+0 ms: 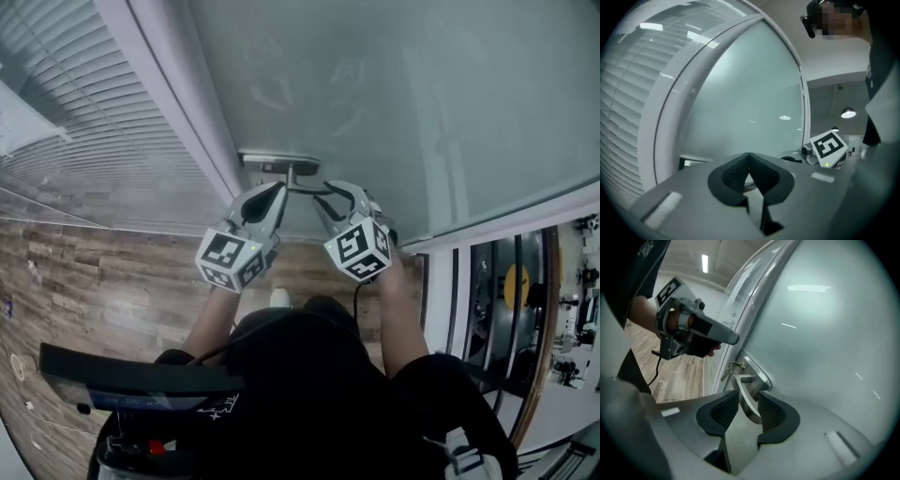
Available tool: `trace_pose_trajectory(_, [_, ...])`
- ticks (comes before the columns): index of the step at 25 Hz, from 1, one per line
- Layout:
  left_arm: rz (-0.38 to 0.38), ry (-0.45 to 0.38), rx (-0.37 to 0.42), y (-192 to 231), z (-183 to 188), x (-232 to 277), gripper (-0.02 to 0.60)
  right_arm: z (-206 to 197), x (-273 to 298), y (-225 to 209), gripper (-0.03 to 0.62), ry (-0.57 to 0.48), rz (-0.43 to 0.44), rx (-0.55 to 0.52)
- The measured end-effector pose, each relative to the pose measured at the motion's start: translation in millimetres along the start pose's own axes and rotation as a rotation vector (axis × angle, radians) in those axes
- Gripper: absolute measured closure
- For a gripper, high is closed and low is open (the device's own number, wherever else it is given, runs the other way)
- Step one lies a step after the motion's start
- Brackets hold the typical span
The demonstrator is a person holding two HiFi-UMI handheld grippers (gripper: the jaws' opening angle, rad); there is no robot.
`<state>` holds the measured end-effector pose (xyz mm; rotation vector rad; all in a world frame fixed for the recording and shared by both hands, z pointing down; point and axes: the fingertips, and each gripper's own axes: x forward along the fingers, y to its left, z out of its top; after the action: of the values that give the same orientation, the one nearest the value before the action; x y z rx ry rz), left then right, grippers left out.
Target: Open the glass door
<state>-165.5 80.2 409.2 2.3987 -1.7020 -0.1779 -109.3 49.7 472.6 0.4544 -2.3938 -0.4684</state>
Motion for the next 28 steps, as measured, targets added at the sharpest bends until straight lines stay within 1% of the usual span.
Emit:
trace_pose_trajectory(4, [0.017,0.005,-0.014,-2.0,0.7,5.0,0.581,-7.9,7.4,1.1,0.451,0.056,0.008,-0.115])
trace_pose_trajectory(8, [0.053,0.007,-0.027,-0.9,0.0,6.1,0.581,-18.9,16.8,5.4,0.456,0.093,-0.003,-0.277])
trace_pose_trajectory(10, [0.074,0.005,-0.033,0.6,-0.5,6.4,0.581,-20.4,20.2,7.6,0.462,0.085,-0.038,-0.354])
trace_pose_trajectory(12, [0.09,0.005,-0.033,0.1,-1.5,7.0,0.581,-21.4,22.3,8.6,0.468,0.078,-0.097,-0.411])
trace_pose_trajectory(15, [0.104,0.01,-0.029,-1.0,-2.5,6.6,0.581,-21.0,23.3,8.2,0.477,0.084,-0.184,-0.456])
trace_pose_trajectory(17, [0.113,0.015,-0.026,0.3,0.3,5.3,0.581,-16.7,23.3,6.7,0.476,0.073,-0.213,-0.448])
trace_pose_trajectory(20, [0.123,0.016,-0.029,2.3,0.8,4.5,0.581,-16.1,24.6,6.7,0.474,0.049,-0.24,-0.39])
trace_pose_trajectory(26, [0.12,0.026,-0.023,2.9,-13.7,4.0,0.581,-35.2,42.8,16.9,0.472,-0.031,-0.271,-0.137])
trace_pose_trajectory(28, [0.115,0.029,-0.019,1.3,-14.6,3.7,0.581,-38.2,47.9,20.3,0.472,-0.071,-0.257,-0.032])
